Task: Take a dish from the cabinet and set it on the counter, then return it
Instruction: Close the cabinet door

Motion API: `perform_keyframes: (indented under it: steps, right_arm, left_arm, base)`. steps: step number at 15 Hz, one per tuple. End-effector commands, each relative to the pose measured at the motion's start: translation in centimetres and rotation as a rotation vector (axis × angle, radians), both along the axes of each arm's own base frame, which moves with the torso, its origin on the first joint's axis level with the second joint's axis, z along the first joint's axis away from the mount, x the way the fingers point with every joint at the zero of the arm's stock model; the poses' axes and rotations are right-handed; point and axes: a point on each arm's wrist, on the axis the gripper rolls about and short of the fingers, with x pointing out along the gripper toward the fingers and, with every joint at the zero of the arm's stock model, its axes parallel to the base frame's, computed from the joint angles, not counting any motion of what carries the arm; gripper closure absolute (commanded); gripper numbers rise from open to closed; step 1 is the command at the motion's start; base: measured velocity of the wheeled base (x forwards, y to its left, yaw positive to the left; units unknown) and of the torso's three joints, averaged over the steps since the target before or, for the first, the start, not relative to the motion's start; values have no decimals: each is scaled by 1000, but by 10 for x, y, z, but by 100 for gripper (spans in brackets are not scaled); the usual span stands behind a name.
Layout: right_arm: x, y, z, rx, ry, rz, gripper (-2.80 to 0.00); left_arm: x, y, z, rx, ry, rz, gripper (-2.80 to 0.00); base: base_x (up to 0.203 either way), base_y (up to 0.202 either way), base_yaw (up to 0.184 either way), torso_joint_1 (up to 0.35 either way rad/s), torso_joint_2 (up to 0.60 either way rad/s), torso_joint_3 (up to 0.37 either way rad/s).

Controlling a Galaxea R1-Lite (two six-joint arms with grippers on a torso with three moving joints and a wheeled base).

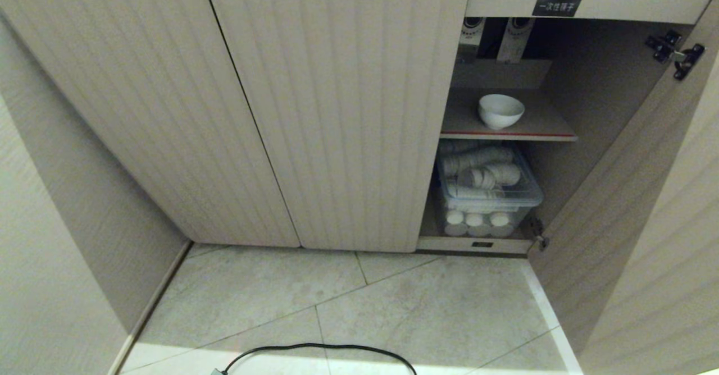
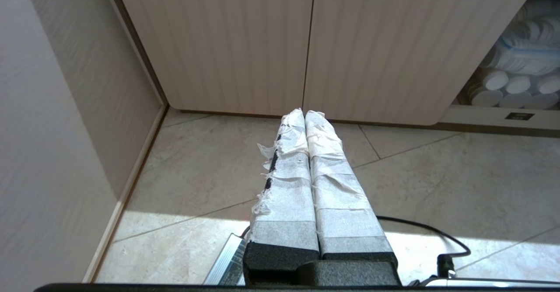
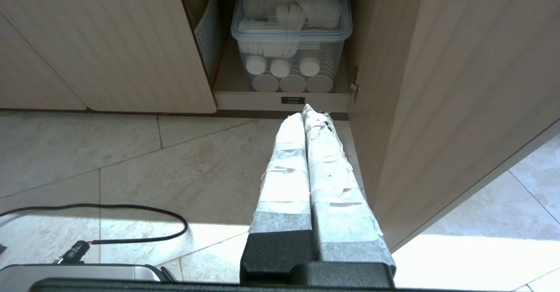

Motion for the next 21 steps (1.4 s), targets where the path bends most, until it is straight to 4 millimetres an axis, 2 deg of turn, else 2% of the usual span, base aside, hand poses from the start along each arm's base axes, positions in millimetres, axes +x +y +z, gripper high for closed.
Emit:
perform_keyframes:
  steps: [1,21]
  right_arm:
    - [0,0,0,1,1,0,0]
    - [0,0,0,1,1,0,0]
  left_arm:
    - [0,0,0,-1,-1,0,0]
    - [0,0,0,-1,-3,0,0]
  base:
    - [0,0,0,0,0,0]
    - [0,0,0,0,0,0]
